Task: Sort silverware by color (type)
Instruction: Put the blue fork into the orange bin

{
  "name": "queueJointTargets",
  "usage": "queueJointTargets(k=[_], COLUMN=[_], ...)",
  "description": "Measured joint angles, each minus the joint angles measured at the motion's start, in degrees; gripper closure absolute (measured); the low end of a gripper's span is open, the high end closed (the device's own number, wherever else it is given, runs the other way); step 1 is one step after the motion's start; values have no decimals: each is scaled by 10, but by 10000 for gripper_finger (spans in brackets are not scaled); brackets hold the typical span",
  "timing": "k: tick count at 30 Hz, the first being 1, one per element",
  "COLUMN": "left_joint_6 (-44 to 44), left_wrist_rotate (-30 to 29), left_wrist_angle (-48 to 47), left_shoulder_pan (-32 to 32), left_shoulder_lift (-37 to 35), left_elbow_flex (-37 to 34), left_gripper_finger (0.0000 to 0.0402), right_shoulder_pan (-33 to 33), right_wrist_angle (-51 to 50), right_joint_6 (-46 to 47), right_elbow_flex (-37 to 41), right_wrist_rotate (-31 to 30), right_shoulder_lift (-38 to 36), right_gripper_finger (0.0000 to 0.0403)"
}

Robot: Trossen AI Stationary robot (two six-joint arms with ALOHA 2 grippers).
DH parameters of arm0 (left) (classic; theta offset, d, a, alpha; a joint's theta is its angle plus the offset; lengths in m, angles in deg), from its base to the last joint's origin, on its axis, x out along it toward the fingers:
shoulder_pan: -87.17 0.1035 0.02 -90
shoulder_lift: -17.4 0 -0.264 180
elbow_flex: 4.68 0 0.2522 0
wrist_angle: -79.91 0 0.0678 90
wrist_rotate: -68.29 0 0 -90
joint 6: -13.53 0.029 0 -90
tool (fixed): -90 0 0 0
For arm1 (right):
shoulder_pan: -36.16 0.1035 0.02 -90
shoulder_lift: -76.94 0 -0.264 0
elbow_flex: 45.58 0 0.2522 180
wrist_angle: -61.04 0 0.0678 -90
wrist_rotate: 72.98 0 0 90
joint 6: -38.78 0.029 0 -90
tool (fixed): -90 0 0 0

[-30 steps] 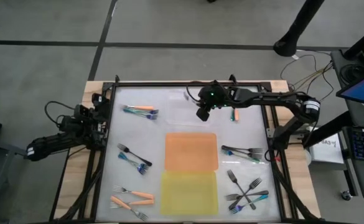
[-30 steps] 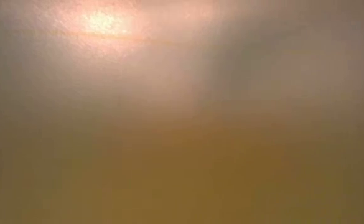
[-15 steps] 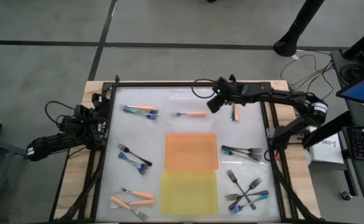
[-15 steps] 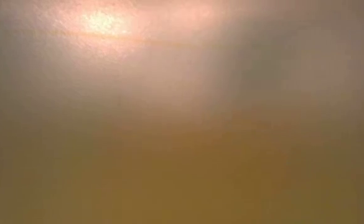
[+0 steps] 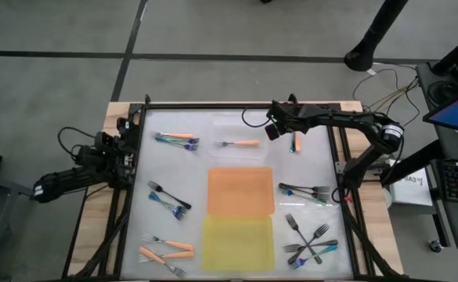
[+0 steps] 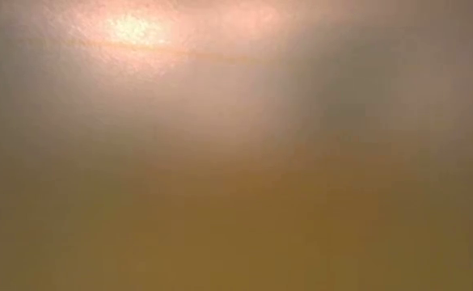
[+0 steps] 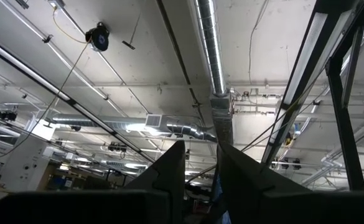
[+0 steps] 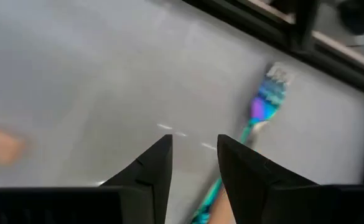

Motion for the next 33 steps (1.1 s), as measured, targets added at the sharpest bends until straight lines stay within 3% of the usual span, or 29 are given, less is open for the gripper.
queueJointTargets(k=[13, 25, 33], left_joint_6=[0, 0, 0], left_wrist_rotate=[0, 0, 0], left_wrist_angle=[-4, -8, -9], left_shoulder_pan=[0, 0, 0], left_shoulder_lift=[0, 0, 0], left_elbow_flex=[0, 0, 0], left_gripper_finger=[327, 327, 327], right_shoulder_pan=[-91, -115, -135], right_wrist_angle=[-21, 44, 58], right_joint_6=[14, 14, 7], right_elbow_flex=[29, 30, 30], right_wrist_rotate=[1, 11, 11], right_shoulder_lift=[26, 34, 85], right_gripper_finger=[236, 246, 246])
